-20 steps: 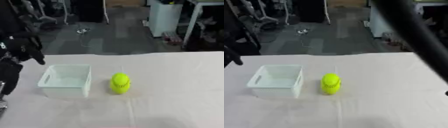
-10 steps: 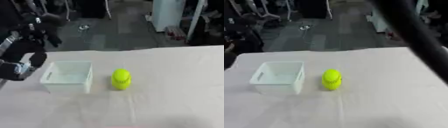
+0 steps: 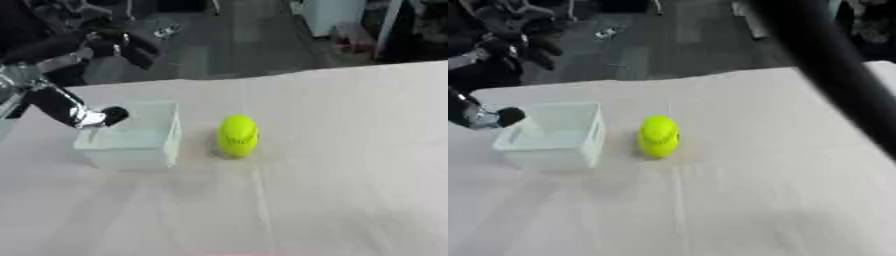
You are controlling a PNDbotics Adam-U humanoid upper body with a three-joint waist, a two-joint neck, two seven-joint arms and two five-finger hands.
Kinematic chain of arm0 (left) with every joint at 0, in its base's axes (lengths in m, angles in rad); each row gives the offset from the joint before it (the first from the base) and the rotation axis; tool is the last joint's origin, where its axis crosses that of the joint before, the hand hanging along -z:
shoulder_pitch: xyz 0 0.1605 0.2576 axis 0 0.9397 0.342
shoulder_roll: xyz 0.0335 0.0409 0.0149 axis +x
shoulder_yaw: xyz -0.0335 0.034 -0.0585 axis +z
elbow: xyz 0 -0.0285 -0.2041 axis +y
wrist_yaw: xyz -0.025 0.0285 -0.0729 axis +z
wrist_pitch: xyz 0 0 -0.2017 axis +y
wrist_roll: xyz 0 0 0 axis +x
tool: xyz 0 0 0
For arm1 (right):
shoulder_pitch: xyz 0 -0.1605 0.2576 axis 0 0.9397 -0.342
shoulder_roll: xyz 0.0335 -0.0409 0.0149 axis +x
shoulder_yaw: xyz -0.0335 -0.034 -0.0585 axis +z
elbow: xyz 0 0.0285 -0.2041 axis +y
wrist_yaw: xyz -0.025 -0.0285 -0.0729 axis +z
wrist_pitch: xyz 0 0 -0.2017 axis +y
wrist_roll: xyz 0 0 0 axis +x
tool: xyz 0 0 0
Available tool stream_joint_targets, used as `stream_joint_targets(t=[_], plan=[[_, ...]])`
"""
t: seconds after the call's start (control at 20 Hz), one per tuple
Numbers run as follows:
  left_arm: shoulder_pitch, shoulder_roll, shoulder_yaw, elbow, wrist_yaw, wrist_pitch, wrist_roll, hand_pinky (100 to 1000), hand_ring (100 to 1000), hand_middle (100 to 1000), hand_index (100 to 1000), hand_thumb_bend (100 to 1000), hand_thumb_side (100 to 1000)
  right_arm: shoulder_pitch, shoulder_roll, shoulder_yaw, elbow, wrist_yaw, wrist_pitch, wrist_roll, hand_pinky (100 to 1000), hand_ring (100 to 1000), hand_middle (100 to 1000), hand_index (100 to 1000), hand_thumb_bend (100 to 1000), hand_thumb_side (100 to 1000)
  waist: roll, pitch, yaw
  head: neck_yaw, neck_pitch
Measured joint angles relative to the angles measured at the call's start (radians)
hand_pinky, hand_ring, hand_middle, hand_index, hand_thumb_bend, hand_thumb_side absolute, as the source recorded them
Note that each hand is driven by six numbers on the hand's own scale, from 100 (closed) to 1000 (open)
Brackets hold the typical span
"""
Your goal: Pick up objects on the table and place them in the box.
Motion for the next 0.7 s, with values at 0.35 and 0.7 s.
stream_joint_targets(t=[0.35, 0.7], plan=[[-0.13, -0.038, -0.051, 0.186, -0.19, -0.002, -0.029, 808, 818, 909, 897, 460, 602, -0.027, -0.002, -0.006, 0.0, -0.031, 0.053, 0.022, 158, 460, 536, 678, 100, 924, 0.011, 0.002, -0.028, 0.025, 0.022], [-0.206, -0.084, -0.072, 0.312, -0.319, -0.011, -0.021, 822, 826, 904, 895, 521, 581, -0.075, -0.019, -0.012, 0.0, -0.064, 0.102, 0.03, 163, 462, 540, 684, 100, 927, 0.027, 0.011, -0.062, 0.05, 0.026]])
